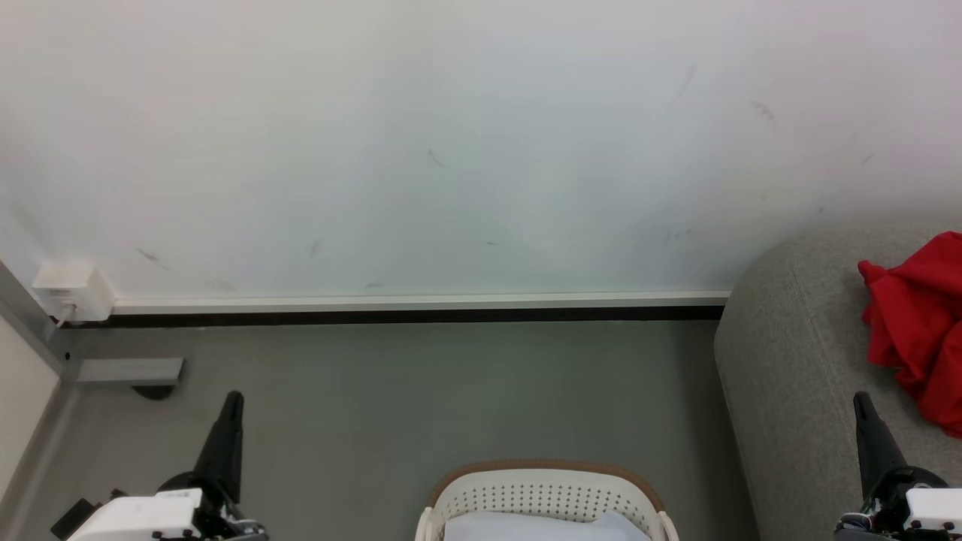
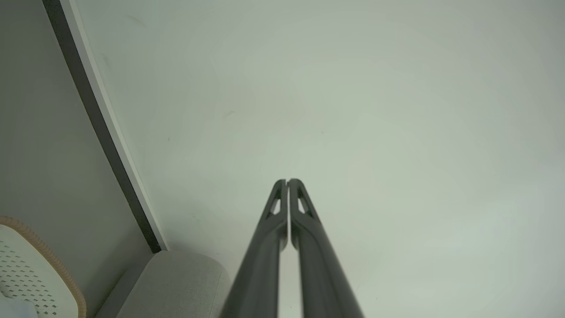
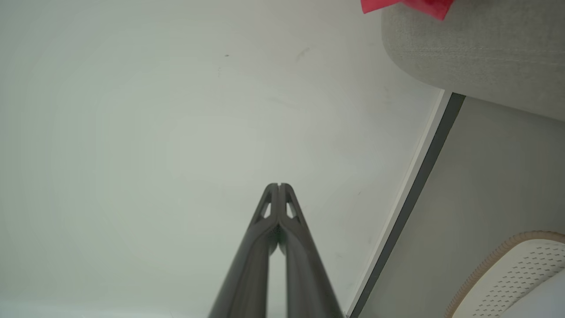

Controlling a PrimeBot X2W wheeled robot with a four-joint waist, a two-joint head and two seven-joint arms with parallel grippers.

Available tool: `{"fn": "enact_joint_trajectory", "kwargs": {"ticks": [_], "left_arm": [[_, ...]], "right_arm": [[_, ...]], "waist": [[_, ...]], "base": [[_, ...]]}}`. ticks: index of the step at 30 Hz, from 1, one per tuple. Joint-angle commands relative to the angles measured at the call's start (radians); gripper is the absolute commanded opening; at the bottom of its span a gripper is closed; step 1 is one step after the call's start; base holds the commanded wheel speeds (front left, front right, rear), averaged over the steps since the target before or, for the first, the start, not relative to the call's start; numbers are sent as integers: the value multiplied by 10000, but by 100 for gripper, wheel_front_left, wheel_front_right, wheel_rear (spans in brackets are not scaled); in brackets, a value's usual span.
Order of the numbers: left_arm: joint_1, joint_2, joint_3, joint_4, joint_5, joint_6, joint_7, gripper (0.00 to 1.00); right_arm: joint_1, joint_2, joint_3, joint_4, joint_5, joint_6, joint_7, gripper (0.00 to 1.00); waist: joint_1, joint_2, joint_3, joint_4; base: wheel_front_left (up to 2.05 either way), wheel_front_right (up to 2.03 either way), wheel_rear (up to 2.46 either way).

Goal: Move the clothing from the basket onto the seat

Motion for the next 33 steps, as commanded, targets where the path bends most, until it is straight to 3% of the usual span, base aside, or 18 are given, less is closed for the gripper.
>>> {"fn": "enact_joint_trajectory", "kwargs": {"ticks": [1, 33], "left_arm": [[-74, 73, 31, -30, -126, 11, 36, 0], [-74, 74, 30, -30, -127, 11, 36, 0]], "right_arm": [[-45, -71, 5, -47, 92, -24, -11, 0], [-31, -148, 120, -58, 178, -23, -118, 0]], "waist": [[0, 0, 0, 0], [0, 0, 0, 0]], "base": [[0, 0, 0], [0, 0, 0]]}}
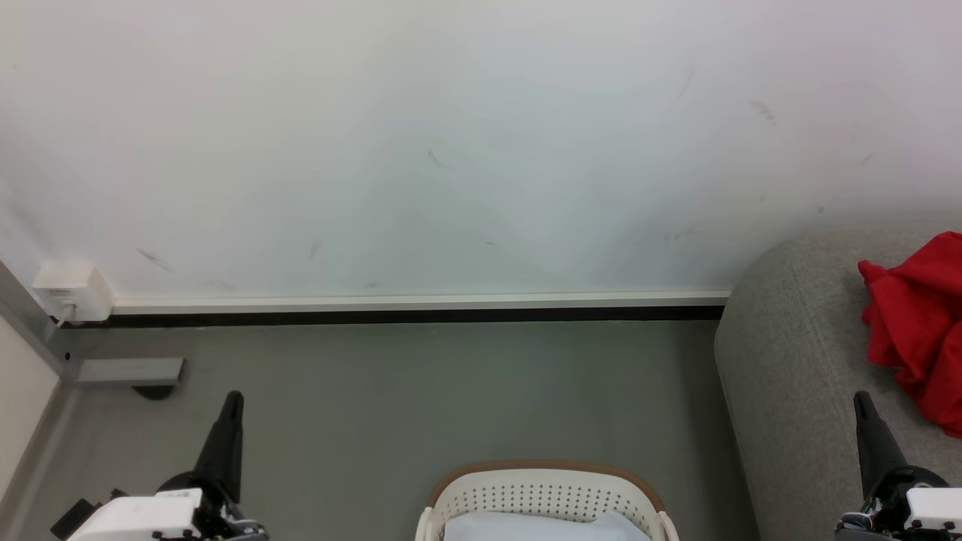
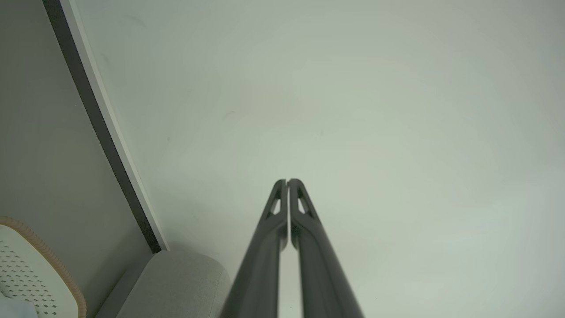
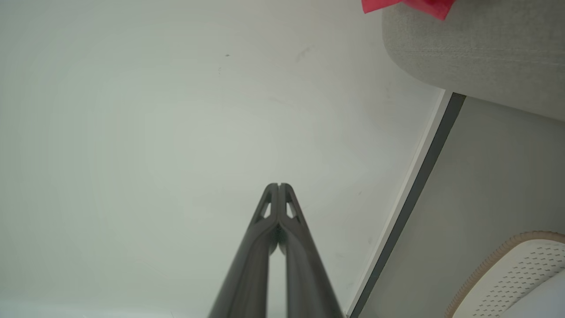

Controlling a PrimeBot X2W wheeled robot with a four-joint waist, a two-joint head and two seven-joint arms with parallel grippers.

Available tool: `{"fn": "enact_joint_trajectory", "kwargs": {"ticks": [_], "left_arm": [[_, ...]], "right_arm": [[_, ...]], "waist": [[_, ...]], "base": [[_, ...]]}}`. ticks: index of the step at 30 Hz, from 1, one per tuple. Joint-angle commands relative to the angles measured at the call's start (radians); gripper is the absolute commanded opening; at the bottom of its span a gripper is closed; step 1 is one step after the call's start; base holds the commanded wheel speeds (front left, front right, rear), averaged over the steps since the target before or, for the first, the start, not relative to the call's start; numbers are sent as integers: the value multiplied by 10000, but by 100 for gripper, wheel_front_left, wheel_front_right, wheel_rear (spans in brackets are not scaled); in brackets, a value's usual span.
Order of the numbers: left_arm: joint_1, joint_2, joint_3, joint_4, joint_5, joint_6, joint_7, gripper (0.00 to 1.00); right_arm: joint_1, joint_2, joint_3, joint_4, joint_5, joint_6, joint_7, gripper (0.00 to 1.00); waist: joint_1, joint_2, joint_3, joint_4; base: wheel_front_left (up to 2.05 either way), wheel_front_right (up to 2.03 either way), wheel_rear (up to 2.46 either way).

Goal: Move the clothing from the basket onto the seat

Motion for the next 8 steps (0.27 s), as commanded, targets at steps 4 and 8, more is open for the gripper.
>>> {"fn": "enact_joint_trajectory", "kwargs": {"ticks": [4, 8], "left_arm": [[-74, 74, 29, -31, -127, 11, 35, 0], [-74, 74, 29, -31, -127, 11, 35, 0]], "right_arm": [[-29, -77, 32, -51, 81, -23, -47, 0], [-27, -91, 45, -52, 100, -23, -67, 0]], "waist": [[0, 0, 0, 0], [0, 0, 0, 0]], "base": [[0, 0, 0], [0, 0, 0]]}}
